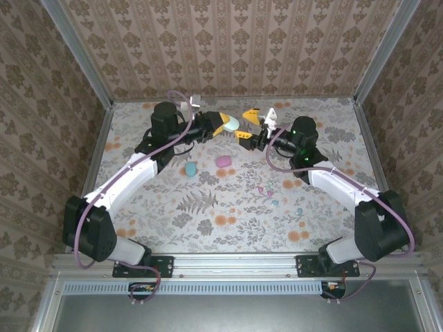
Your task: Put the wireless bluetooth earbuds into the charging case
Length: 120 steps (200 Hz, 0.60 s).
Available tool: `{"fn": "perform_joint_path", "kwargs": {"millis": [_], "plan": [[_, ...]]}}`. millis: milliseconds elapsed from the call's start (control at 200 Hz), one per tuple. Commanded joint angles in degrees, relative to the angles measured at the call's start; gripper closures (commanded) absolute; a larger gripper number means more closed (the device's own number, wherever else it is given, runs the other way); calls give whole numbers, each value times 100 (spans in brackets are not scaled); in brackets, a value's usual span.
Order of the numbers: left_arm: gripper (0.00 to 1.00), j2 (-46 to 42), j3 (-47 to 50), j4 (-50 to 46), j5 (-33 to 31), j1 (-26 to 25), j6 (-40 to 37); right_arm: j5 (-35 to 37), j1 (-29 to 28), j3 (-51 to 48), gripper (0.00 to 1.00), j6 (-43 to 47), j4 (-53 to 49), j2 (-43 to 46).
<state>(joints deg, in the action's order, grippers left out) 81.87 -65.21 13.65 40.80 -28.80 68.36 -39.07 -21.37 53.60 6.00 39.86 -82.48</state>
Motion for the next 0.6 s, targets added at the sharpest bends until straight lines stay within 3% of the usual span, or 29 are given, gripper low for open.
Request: {"fn": "perform_joint_path", "kwargs": {"millis": [0, 375, 595], "plan": [[92, -180, 27, 333, 148, 12, 124, -305, -162, 347, 36, 268, -182, -140], [92, -251, 60, 352, 138, 12, 90, -186, -231, 345, 45, 464, -303, -201], [92, -242, 73, 367, 153, 14, 86, -93, -234, 295, 44, 306, -71, -180]]}}
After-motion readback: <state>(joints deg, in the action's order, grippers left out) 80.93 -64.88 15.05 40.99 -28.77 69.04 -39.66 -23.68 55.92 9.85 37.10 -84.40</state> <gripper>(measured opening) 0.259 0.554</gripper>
